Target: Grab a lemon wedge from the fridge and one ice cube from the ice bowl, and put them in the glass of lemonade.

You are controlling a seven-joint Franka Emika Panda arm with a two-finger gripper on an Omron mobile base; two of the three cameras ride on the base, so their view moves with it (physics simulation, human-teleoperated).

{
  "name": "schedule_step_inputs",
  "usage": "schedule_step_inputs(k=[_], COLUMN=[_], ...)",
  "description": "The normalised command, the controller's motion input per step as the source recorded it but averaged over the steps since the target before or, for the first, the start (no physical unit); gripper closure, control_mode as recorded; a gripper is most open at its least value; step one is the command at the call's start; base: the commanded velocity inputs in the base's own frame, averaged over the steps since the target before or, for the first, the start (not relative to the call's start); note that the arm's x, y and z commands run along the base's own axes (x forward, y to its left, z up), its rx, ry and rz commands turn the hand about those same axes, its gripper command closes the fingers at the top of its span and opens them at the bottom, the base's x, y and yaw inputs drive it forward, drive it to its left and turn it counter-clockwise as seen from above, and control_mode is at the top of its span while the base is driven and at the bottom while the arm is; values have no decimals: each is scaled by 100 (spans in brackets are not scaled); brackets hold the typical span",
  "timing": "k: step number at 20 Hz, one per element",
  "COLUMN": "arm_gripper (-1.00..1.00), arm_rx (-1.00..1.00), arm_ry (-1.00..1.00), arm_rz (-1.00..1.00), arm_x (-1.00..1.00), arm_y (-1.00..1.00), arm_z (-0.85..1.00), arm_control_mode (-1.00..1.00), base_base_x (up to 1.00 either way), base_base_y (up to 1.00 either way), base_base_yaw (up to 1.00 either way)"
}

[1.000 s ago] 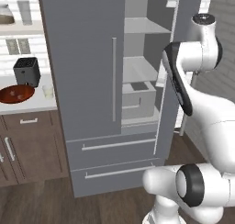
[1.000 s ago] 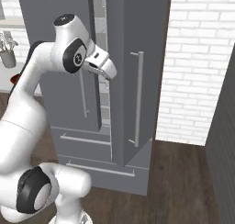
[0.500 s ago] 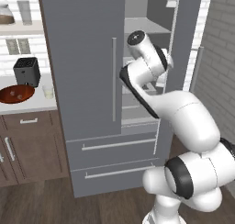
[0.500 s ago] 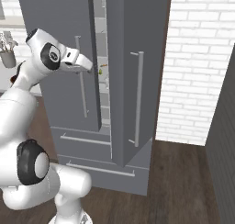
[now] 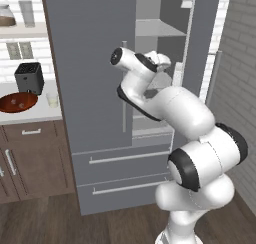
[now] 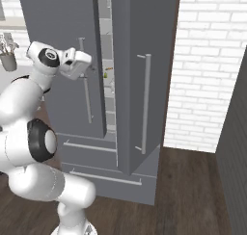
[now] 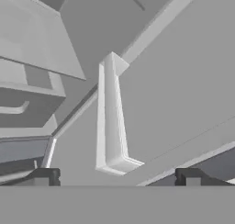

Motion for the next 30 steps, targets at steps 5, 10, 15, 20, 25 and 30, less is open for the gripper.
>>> schedule_step_inputs(k=[5,10,15,20,25,30], arm_gripper=[-100,-100,-100,-100,-100,-100], arm_rx=[-7,-1,-4,-3,-4,-3], arm_ry=[17,13,10,10,8,6], arm_rz=[0,-2,-4,-3,-3,-5], arm_x=[23,0,0,0,0,0], arm_y=[-39,-62,-66,-61,-65,-78], arm_z=[0,0,0,0,0,-4], arm_control_mode=[-100,-100,-100,-100,-100,-100], base_base_x=[0,0,0,0,0,0], base_base_y=[0,0,0,0,0,0], base_base_yaw=[0,0,0,0,0,0])
